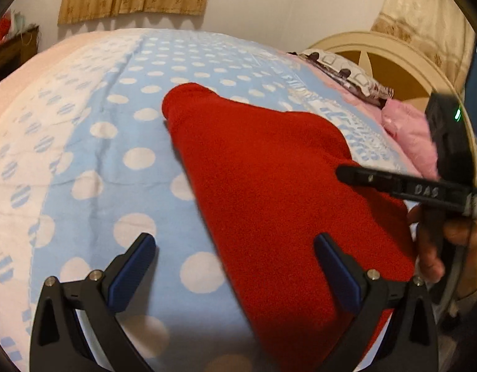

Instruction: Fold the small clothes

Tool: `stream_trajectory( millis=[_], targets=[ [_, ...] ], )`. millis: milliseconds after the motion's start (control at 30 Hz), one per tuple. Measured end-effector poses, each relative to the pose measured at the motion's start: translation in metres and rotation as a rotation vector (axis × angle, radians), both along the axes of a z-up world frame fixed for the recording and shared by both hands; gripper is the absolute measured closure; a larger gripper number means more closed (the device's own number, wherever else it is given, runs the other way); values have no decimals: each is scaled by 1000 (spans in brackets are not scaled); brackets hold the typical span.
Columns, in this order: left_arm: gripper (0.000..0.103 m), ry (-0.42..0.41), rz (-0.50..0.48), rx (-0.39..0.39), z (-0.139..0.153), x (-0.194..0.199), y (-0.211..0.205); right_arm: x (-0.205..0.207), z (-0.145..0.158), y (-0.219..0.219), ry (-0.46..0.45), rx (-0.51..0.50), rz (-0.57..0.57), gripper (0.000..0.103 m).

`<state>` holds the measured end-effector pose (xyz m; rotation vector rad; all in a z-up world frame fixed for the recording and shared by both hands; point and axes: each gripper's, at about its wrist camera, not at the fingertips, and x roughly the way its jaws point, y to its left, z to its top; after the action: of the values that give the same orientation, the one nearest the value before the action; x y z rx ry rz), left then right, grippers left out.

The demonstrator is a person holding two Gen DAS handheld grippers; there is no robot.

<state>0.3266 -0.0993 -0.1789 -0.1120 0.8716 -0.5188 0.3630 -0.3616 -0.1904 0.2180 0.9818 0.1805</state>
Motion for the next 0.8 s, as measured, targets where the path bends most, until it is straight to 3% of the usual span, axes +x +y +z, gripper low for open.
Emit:
stream_trajectory(
  millis=[67,100,333,500,667,800],
  targets=[
    [0,11,-5,-30,-3,-1,5,-1,-15,-23,22,181,-30,40],
    [0,19,-1,-46,-4,-2,6,-2,-16,-25,13,193,-23,40],
    [0,-1,3,-44,-1,-13,4,-7,5,-14,-40,80,-9,38],
    [0,-14,-21,-41,-2,-19,0,-1,4,-36,-15,155,-4,38],
    [0,9,-30,-58,-5,-13,-1,6,7,-32,-27,116,43,32],
    [0,5,-31,-51,-6,-13,0,28,-1,-43,8,189,35,32]
  ],
)
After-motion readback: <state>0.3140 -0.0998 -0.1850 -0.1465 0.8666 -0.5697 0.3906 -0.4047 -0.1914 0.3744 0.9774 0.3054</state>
